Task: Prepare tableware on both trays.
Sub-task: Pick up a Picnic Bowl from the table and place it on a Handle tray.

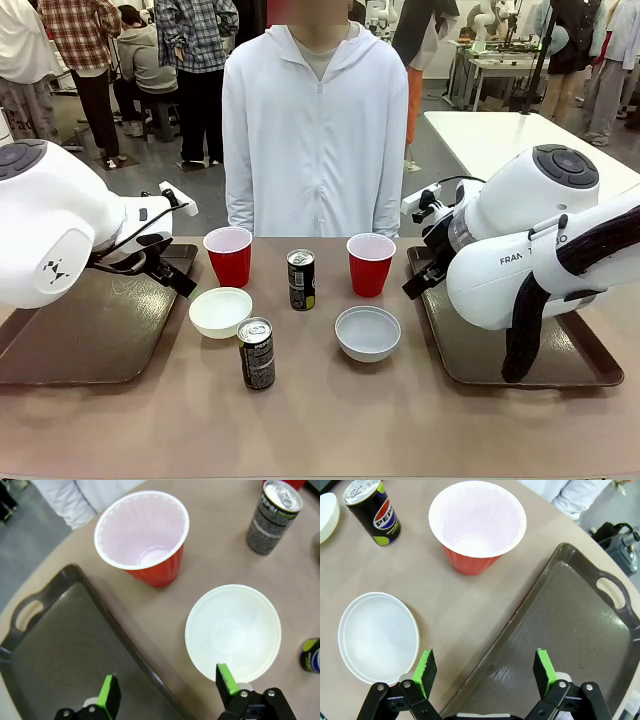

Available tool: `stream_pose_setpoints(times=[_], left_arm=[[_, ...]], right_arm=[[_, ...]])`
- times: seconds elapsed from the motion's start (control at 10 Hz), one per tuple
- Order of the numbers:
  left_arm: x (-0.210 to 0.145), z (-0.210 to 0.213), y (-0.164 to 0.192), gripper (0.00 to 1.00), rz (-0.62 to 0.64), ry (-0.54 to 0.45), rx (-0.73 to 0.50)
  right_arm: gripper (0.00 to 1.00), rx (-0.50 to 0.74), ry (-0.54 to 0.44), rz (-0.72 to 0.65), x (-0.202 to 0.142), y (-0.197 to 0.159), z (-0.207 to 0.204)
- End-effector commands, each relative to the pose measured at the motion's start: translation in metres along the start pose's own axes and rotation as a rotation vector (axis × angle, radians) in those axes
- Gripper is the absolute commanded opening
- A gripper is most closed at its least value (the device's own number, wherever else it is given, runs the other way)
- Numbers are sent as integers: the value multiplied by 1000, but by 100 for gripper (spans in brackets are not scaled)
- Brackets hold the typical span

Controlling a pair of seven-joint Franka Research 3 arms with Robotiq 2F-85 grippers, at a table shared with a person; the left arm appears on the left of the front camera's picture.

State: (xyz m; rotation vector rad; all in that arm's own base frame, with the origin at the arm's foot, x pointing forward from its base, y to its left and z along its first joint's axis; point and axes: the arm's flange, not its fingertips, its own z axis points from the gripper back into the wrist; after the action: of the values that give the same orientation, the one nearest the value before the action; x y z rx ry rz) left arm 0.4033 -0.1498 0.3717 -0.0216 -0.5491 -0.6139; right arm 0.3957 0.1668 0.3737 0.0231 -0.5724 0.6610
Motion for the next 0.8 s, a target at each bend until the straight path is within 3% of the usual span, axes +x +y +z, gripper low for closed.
stream_pose_setpoints(times=[0.0, 0.2, 0.4, 0.6, 0.7], left_arm=[[0, 0, 0, 100, 0, 0, 0], [-35, 68, -10, 100, -17, 11, -63], [-68, 118, -20, 100, -28, 132, -153], [-90, 134, -27, 100, 5, 215, -228], [-93, 131, -28, 100, 85, 219, -246]], right_arm=[[100, 0, 0, 0, 0, 0, 0], [100, -2, 83, -68, -29, 5, 56], [100, 23, 159, -115, -71, 27, 104], [100, 121, 241, -151, -108, 44, 117], [100, 155, 259, -164, -116, 45, 110]])
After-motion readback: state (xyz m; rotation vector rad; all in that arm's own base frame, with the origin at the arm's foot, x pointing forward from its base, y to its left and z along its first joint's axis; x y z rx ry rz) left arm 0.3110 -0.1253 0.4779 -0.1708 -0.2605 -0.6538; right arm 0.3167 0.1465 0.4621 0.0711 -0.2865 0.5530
